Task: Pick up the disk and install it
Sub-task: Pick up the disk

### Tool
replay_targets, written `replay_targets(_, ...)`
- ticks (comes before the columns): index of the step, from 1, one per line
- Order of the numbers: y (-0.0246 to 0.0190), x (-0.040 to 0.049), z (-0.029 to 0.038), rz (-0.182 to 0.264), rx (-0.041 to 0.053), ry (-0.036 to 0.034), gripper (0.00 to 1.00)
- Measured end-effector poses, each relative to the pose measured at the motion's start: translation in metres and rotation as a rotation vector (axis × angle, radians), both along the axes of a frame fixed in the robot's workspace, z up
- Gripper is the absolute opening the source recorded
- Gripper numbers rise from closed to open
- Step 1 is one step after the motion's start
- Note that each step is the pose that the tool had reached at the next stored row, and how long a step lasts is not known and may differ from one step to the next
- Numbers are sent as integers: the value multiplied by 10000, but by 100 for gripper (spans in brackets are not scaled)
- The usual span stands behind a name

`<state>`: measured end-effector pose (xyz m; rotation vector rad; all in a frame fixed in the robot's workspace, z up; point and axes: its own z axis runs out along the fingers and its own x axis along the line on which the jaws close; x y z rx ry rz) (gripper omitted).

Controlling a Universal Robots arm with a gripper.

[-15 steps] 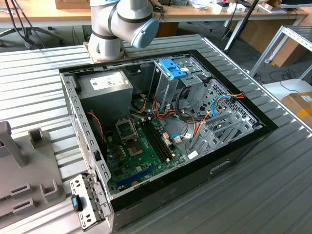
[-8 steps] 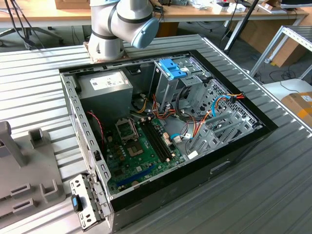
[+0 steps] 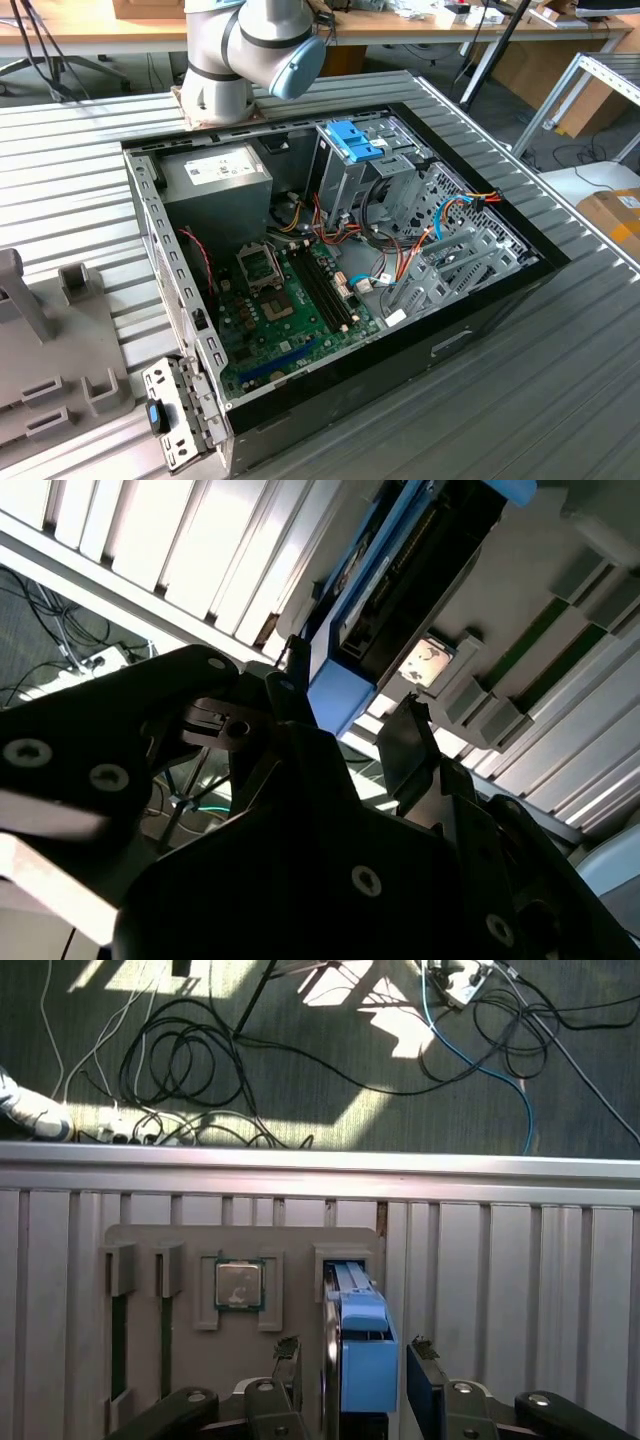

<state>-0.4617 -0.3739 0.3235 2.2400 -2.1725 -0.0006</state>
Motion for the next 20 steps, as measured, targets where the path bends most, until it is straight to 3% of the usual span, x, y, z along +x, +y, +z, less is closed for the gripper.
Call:
replay_targets(13, 0, 0, -100, 57, -1, 1, 54)
replay_targets(20, 6, 0, -112, 61, 1, -2, 54)
